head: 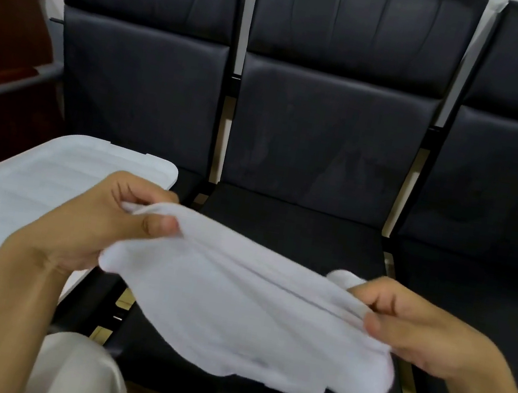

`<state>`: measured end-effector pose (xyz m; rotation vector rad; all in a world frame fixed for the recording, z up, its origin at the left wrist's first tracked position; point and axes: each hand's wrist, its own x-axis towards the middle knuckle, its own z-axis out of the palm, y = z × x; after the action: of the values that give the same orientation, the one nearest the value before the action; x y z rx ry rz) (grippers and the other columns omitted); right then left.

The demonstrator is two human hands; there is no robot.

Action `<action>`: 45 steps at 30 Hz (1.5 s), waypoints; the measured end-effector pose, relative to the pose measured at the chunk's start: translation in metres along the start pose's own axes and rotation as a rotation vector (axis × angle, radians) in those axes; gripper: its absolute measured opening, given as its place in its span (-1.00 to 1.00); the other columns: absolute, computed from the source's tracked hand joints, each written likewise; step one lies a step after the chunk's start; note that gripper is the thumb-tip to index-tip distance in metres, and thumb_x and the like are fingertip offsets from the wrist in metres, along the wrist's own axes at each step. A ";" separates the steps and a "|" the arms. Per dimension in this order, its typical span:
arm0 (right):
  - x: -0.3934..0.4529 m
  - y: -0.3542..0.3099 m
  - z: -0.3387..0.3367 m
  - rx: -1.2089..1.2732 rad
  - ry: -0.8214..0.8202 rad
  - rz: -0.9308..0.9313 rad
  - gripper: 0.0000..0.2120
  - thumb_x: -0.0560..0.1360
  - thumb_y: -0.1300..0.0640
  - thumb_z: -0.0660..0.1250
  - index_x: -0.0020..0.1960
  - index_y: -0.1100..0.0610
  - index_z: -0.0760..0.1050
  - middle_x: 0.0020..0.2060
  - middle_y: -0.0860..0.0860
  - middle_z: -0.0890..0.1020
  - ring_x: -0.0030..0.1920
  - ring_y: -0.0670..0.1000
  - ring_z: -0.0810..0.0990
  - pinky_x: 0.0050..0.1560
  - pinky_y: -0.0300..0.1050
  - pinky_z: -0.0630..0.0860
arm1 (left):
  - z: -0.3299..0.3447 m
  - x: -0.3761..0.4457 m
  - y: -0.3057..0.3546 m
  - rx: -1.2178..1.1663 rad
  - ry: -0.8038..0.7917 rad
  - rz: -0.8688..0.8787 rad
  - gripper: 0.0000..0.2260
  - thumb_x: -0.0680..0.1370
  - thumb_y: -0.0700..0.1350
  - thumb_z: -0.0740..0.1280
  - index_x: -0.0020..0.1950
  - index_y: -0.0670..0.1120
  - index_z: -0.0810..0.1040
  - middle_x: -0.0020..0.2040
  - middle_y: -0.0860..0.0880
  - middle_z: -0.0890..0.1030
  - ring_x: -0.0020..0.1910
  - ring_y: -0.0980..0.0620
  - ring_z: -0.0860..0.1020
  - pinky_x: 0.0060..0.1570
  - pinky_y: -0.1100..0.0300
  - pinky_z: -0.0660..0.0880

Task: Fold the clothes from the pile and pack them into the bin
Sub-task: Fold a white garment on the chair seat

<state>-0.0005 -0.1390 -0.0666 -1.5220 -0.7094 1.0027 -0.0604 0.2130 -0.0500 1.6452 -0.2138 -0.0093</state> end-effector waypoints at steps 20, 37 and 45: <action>0.004 0.037 -0.039 -0.671 1.151 -0.153 -0.80 0.47 0.31 0.43 -0.03 0.03 0.58 -0.08 -0.07 0.59 -0.06 -0.06 0.57 -0.10 -0.22 0.48 | 0.013 0.020 -0.035 0.742 0.939 0.394 -0.84 0.57 -0.25 0.34 0.07 -0.14 0.69 -0.07 -0.03 0.63 -0.12 0.28 0.52 0.01 0.49 0.43; -0.034 0.049 -0.047 -0.476 0.375 1.203 -0.91 0.63 0.13 0.19 0.11 0.12 0.39 -0.04 0.12 0.59 -0.22 0.02 0.64 -0.34 -0.21 0.49 | -0.015 0.006 -0.061 1.201 -0.406 -1.035 -0.76 0.61 -0.09 0.26 -0.27 -0.08 0.43 -0.49 -0.01 0.45 -0.57 0.08 0.42 -0.49 0.29 0.34; 0.001 -0.009 -0.065 -0.324 1.521 -0.334 -0.80 0.58 0.24 0.22 0.19 0.09 0.47 -0.02 -0.07 0.58 0.06 0.03 0.62 -0.05 -0.14 0.55 | 0.004 0.049 0.005 0.738 1.031 0.463 -0.74 0.57 -0.28 0.12 -0.01 -0.07 0.59 -0.16 -0.08 0.58 -0.11 -0.02 0.56 -0.10 0.19 0.44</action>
<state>0.0582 -0.1670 -0.0570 -1.8292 0.0293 -0.6362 -0.0133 0.2016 -0.0391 2.0555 0.2355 1.3726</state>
